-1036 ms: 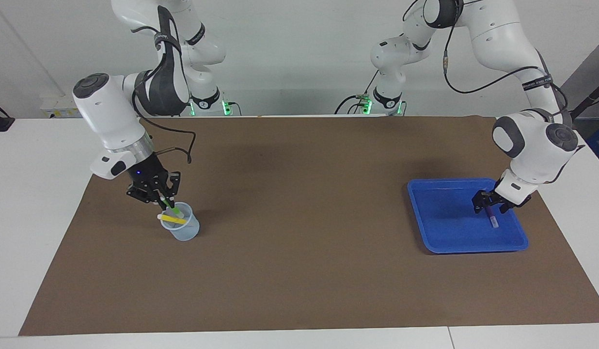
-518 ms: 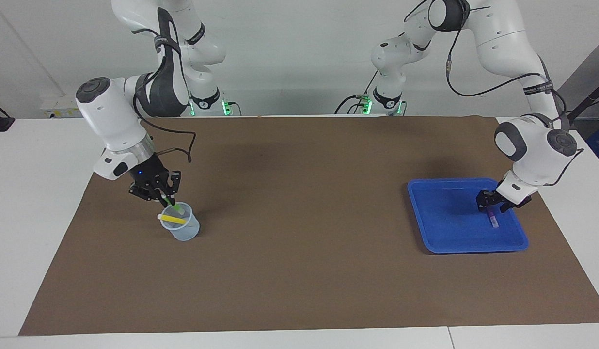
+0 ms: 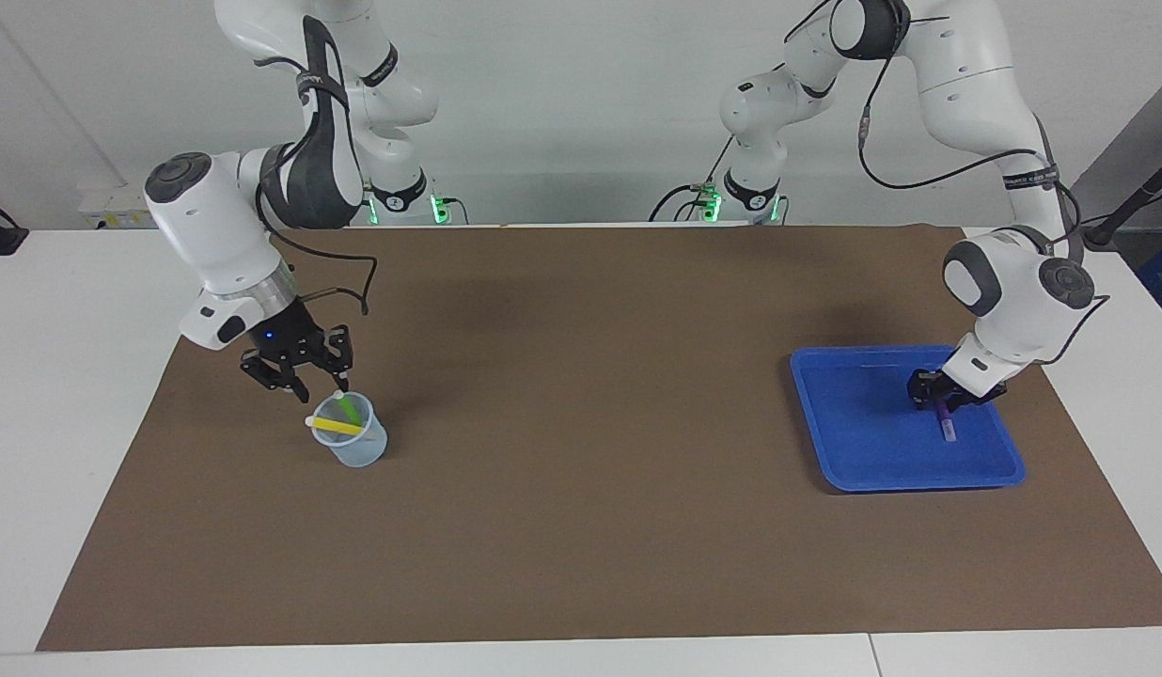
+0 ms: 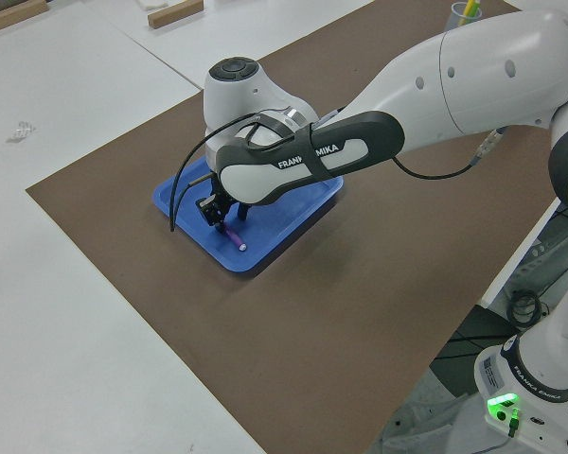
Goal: Transfer and insert pens with both arms
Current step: 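Drop the green pen into the cup while the left gripper grasps the purple pen, then lift the purple pen toward the center while the right gripper approaches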
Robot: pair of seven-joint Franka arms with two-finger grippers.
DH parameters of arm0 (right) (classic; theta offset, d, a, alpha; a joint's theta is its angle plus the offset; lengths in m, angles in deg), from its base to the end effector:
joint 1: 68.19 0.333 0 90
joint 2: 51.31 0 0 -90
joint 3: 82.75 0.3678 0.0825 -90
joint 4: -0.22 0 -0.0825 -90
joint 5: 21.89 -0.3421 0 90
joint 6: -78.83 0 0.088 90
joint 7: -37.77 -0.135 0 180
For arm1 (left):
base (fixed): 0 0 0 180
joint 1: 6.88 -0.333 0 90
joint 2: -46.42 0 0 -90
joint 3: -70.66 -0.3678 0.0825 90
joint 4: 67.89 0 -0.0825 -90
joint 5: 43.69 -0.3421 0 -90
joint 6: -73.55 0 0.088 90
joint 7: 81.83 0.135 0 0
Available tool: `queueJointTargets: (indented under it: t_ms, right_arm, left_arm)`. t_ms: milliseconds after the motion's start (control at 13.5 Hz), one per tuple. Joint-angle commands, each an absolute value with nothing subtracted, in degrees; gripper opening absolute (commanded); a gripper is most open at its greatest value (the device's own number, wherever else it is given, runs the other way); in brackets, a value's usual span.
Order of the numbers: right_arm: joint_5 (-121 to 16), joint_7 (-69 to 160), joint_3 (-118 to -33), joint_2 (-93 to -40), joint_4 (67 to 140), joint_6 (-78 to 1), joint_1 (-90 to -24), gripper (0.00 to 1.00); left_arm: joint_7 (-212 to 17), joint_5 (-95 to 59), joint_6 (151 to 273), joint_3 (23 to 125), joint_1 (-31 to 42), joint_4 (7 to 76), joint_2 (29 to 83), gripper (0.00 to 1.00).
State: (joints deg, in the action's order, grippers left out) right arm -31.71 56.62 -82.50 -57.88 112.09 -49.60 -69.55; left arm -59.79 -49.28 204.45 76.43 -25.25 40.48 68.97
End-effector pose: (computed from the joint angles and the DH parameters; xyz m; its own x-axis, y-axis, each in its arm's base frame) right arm 0.5746 -0.0025 0.4815 0.9582 0.1994 0.2052 0.2211 -0.9712 -0.0889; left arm 0.6008 0.1441 0.3454 0.9757 -0.2189 -0.0118 -0.2192 -0.9751 -0.0333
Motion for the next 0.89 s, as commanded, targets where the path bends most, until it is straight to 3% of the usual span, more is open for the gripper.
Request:
queueJointTargets:
  t_ms: [0,222,444,814]
  right_arm:
    - [-30.5,57.55,-81.52,-55.88,113.42,-48.87,-70.47,1.0]
    - [-30.76,55.54,-81.17,-55.0,113.16,-48.87,-68.9,1.0]
    - [-31.38,47.21,-81.16,-54.03,112.81,-48.96,-63.99,1.0]
    - [-31.47,27.09,-81.16,-53.77,111.93,-50.01,-55.72,1.0]
  left_arm:
    - [-60.12,-49.93,205.57,76.2,-25.34,42.33,67.95,0.0]
    - [-60.38,-49.84,204.95,76.2,-25.69,42.06,67.95,0.0]
    - [-61.69,-42.33,195.77,76.11,-24.73,38.39,67.43,0.0]
    - [-86.43,-39.3,180.89,76.63,-18.68,35.12,61.54,0.0]
